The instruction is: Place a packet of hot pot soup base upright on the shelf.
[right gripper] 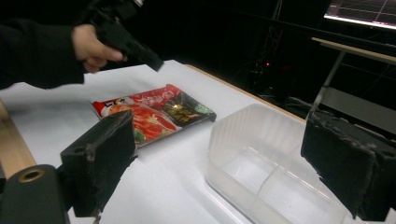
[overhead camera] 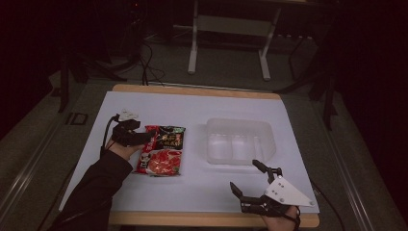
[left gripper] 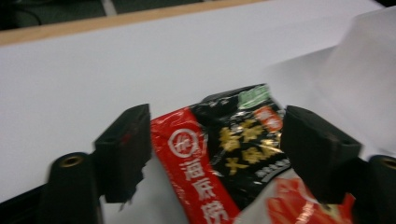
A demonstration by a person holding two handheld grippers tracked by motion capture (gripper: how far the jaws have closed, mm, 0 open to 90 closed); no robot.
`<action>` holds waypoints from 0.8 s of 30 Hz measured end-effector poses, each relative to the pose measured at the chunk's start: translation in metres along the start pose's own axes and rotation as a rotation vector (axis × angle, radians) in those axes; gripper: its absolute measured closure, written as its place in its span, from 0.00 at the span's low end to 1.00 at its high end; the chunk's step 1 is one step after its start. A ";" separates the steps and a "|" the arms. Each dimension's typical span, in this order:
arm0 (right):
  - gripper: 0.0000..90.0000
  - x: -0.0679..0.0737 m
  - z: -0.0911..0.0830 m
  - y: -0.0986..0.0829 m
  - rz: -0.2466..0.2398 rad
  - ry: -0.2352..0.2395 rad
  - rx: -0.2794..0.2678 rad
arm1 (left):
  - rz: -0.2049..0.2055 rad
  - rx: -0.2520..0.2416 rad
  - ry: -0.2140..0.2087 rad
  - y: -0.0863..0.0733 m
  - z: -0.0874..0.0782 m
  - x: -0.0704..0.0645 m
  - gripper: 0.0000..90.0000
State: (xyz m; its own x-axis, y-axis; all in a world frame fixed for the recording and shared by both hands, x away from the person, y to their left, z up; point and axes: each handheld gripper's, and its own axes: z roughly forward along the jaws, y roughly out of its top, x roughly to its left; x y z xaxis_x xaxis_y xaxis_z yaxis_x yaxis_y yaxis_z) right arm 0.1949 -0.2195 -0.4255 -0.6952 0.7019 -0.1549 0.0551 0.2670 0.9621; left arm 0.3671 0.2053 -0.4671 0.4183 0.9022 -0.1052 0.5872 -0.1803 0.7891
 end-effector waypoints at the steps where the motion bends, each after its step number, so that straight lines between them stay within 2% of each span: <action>1: 0.11 0.000 0.000 0.000 0.000 0.000 0.000 | 0.000 0.000 0.000 0.000 0.000 0.000 0.34; 6: 0.11 0.000 0.001 -0.001 -0.001 -0.001 0.006 | -0.058 0.065 0.005 -0.008 0.020 0.011 0.40; 11: 0.11 0.000 0.001 -0.001 -0.002 0.001 0.008 | -0.089 0.124 0.012 -0.017 0.037 0.017 0.42; 17: 0.11 0.000 0.003 -0.002 -0.005 0.006 0.026 | -0.111 0.136 0.033 -0.022 0.048 0.022 0.45; 21: 0.11 0.000 0.004 -0.003 -0.005 0.009 0.030 | -0.120 0.164 0.023 -0.026 0.056 0.024 0.47; 23: 0.11 0.000 0.004 -0.003 -0.002 0.011 0.031 | -0.138 0.169 0.009 -0.027 0.059 0.024 0.48; 24: 0.11 0.000 0.004 -0.003 -0.001 0.013 0.033 | -0.129 0.172 0.006 -0.026 0.060 0.023 0.48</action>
State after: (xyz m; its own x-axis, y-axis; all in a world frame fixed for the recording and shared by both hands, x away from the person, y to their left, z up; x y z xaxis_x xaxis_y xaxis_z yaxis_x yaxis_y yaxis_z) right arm 0.1979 -0.2177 -0.4295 -0.7043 0.6932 -0.1529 0.0778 0.2895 0.9540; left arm 0.4029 0.2073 -0.5266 0.3276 0.9246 -0.1946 0.7459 -0.1267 0.6539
